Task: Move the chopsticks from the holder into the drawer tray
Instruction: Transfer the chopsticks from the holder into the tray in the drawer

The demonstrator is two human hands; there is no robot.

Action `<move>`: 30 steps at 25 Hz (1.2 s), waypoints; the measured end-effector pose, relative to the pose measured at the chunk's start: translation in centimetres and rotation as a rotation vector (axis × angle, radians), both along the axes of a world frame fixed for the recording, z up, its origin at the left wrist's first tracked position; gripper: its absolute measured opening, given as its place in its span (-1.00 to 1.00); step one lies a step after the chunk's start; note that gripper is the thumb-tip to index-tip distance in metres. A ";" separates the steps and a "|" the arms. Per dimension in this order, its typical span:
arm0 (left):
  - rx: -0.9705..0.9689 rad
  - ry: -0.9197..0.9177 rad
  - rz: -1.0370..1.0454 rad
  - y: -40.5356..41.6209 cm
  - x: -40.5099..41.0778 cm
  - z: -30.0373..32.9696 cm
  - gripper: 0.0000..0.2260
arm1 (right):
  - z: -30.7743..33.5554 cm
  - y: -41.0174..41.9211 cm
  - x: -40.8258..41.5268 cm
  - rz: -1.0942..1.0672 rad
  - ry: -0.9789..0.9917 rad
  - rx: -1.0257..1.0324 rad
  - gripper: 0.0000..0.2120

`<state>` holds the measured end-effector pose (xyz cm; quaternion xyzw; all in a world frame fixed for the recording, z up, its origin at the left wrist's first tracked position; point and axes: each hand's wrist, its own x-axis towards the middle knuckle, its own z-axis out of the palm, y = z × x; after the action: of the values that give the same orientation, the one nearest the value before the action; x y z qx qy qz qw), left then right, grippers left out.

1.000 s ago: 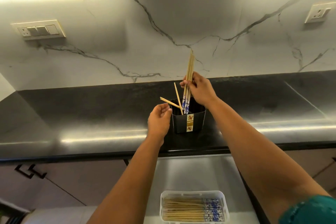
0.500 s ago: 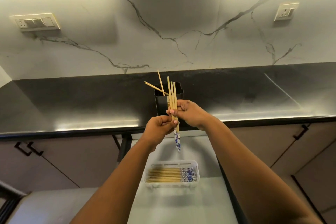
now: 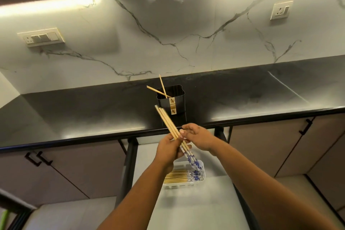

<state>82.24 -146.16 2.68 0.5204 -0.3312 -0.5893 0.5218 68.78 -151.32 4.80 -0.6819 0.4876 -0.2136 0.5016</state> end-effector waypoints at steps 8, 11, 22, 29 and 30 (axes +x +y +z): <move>0.022 0.452 0.340 0.5 -1.4 -0.4 -0.80 | -3.1 2.1 -2.1 -0.643 -0.629 0.735 -0.32; 0.054 0.375 0.324 0.9 -3.5 -0.9 -0.80 | -2.3 2.6 -0.6 -0.682 -0.710 0.727 -0.33; 0.195 0.461 0.388 0.3 -3.6 -3.9 -0.81 | -5.0 2.2 1.0 -0.257 -0.024 -0.016 -0.49; 0.456 0.498 0.301 0.4 -2.8 -8.7 -0.79 | -10.9 2.5 3.8 0.167 0.896 -0.402 -0.31; 0.487 0.398 0.295 0.1 -2.4 -9.6 -0.80 | -11.7 2.1 3.7 0.190 0.940 -0.420 -0.40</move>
<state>79.88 -146.09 -6.90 0.5466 0.0062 -0.6592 0.5163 72.50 -149.23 -6.87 -0.8312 0.5429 0.0685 0.0984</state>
